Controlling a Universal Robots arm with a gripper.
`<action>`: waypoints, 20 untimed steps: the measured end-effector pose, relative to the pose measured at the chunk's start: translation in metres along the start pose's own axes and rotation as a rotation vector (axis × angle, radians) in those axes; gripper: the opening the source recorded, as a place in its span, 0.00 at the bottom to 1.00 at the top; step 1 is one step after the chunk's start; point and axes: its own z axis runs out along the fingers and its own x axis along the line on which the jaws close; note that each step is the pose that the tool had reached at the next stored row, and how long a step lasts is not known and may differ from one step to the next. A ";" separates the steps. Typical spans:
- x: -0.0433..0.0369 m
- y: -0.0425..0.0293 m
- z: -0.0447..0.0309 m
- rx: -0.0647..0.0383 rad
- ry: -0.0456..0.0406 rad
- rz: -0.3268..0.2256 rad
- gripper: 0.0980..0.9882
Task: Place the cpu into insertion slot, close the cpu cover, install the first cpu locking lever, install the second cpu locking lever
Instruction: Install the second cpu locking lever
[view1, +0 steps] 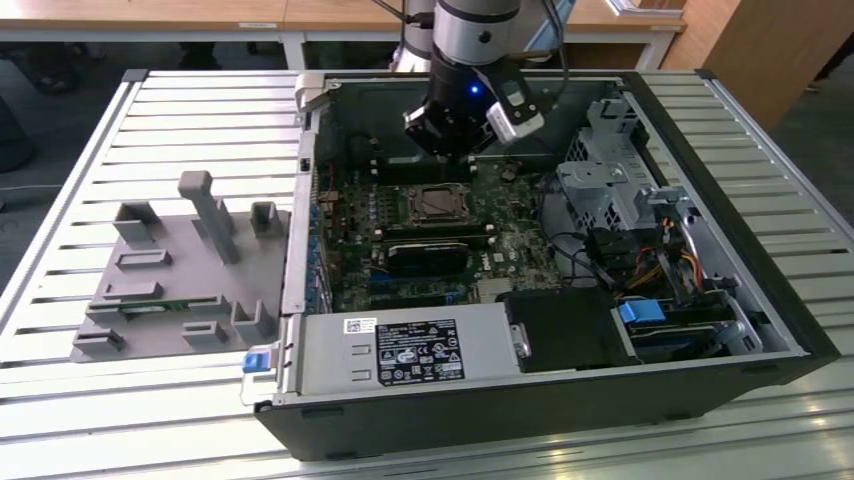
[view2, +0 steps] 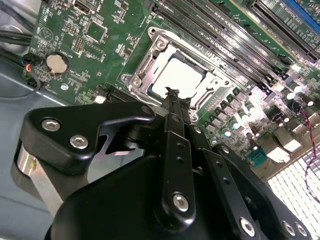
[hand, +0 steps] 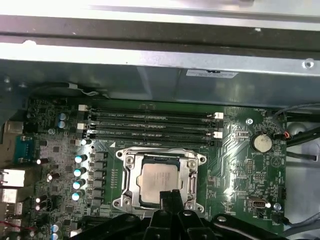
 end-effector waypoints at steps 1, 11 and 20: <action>0.0000 -0.0009 -0.0003 -0.002 0.0000 0.000 0.01; 0.0008 -0.0194 -0.0016 -0.016 -0.0006 0.000 0.01; 0.0010 -0.0255 -0.0021 -0.023 -0.0008 0.000 0.01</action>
